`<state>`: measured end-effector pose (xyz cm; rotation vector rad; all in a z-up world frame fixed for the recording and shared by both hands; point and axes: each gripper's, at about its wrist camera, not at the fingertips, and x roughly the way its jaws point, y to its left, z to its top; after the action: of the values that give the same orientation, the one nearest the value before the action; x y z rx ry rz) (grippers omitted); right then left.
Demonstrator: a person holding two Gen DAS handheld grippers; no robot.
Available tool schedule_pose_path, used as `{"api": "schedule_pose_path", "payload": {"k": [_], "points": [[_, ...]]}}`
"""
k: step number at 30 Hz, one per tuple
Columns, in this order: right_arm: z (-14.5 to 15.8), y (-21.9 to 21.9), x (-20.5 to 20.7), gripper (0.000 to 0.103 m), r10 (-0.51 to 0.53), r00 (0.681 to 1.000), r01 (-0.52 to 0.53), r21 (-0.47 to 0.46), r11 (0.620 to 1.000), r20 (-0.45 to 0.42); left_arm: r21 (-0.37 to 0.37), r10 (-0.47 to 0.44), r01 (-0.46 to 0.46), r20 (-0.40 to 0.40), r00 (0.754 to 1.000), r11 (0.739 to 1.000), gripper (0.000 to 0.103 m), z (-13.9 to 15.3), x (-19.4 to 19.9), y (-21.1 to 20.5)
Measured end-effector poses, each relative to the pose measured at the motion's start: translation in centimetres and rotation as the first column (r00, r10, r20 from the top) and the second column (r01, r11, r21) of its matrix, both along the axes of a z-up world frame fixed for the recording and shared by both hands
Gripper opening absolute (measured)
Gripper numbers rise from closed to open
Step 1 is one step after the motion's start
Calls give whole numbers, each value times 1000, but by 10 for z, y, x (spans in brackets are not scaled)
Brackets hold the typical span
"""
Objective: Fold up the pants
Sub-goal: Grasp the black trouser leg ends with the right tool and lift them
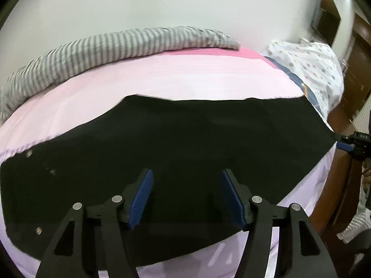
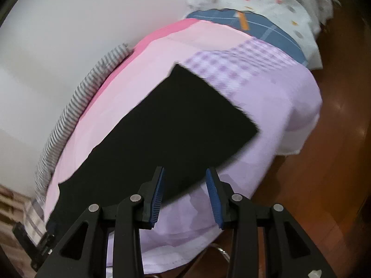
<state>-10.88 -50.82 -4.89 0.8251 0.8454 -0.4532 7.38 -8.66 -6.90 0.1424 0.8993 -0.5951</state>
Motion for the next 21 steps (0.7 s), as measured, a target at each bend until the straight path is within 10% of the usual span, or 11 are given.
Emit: {"api": "schedule_pose_path", "payload": {"k": [21], "points": [[-24, -40, -8, 32, -104, 989, 106, -12, 994, 109, 77, -64, 71, -85, 994, 995, 64, -27, -3, -46]]}}
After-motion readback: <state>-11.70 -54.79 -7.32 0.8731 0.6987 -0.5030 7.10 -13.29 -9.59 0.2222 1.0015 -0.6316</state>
